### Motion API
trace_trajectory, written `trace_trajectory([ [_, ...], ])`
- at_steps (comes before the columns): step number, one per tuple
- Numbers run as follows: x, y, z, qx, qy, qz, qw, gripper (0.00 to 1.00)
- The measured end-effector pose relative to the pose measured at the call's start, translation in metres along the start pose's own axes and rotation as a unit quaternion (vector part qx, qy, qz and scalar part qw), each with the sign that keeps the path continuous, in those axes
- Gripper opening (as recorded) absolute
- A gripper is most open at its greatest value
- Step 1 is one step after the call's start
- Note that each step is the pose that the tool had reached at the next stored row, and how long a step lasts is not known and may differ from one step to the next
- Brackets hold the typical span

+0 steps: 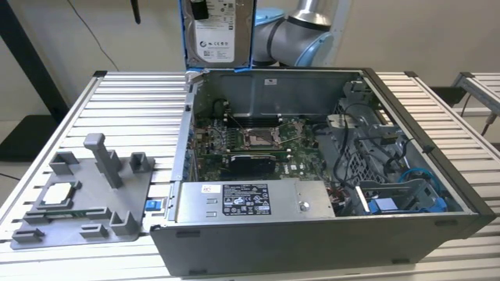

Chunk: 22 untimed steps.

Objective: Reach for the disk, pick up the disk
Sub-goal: 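Pick up the disk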

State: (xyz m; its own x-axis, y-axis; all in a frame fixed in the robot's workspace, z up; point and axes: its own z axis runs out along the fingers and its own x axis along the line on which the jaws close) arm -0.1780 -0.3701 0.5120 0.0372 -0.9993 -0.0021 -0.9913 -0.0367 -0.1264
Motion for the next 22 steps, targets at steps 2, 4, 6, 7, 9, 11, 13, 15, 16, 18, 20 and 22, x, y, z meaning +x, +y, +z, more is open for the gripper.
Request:
trace_trajectory([
  [2, 0.0002, -0.0042, 0.0005, 0.0000, 0.0000, 0.000, 1.0000, 0.00],
  [4, 0.0003, -0.0089, 0.0011, 0.0000, 0.0000, 0.000, 1.0000, 0.00],
  [6, 0.0005, -0.0131, 0.0017, 0.0000, 0.0000, 0.000, 1.0000, 0.00],
  [7, 0.0006, -0.0153, 0.0019, 0.0000, 0.0000, 0.000, 1.0000, 0.00],
  [9, 0.0007, -0.0198, 0.0025, 0.0000, 0.0000, 0.000, 1.0000, 0.00],
  [11, 0.0009, -0.0244, 0.0031, 0.0000, 0.0000, 0.000, 1.0000, 0.00],
  [13, 0.0011, -0.0290, 0.0037, -0.0001, 0.0000, 0.000, 1.0000, 0.00],
  [15, 0.0013, -0.0336, 0.0043, -0.0001, 0.0000, 0.000, 1.0000, 0.00],
  [16, 0.0013, -0.0359, 0.0046, 0.0000, 0.0000, 0.000, 1.0000, 0.00],
  [18, 0.0015, -0.0405, 0.0051, -0.0001, 0.0000, 0.000, 1.0000, 0.00],
  [20, 0.0017, -0.0452, 0.0058, -0.0001, 0.0000, 0.000, 1.0000, 0.00],
  [22, 0.0019, -0.0499, 0.0063, -0.0001, 0.0000, 0.000, 1.0000, 0.00],
])
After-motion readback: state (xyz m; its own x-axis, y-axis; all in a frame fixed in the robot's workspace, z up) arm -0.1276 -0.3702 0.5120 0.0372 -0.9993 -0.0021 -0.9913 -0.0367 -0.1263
